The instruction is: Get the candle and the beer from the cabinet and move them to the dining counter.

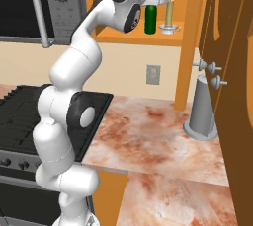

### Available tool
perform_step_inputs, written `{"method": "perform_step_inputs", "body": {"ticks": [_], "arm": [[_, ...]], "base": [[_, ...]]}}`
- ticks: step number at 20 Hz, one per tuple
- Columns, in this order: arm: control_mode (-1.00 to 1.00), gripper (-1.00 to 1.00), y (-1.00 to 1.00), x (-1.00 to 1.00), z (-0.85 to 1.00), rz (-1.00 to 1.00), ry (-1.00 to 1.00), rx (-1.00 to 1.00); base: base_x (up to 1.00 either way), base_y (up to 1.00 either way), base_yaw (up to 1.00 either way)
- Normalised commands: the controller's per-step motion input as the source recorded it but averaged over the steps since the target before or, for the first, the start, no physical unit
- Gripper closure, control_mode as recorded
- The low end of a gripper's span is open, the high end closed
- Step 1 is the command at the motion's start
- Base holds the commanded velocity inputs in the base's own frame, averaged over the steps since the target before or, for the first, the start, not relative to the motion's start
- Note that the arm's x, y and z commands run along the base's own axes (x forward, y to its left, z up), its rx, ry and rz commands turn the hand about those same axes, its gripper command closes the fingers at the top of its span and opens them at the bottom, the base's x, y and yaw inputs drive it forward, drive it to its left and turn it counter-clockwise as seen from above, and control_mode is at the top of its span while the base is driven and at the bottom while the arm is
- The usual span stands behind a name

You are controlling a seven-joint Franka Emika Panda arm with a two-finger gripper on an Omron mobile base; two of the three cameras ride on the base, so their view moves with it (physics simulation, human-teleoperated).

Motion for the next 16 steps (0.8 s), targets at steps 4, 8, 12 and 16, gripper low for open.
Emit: {"method": "perform_step_inputs", "body": {"ticks": [4, 8, 12, 16], "arm": [[-1.00, -1.00, -0.04, 0.14, 0.00, 0.00, 0.02, 0.00], [-1.00, -1.00, -0.01, 0.01, 0.00, 0.00, 0.00, 0.00], [-1.00, -1.00, 0.00, 0.00, 0.00, 0.00, 0.00, 0.00], [-1.00, -1.00, 0.00, 0.00, 0.00, 0.00, 0.00, 0.00]], "base": [[0.00, 0.00, 0.00], [0.00, 0.00, 0.00], [0.00, 0.00, 0.00], [0.00, 0.00, 0.00]]}}
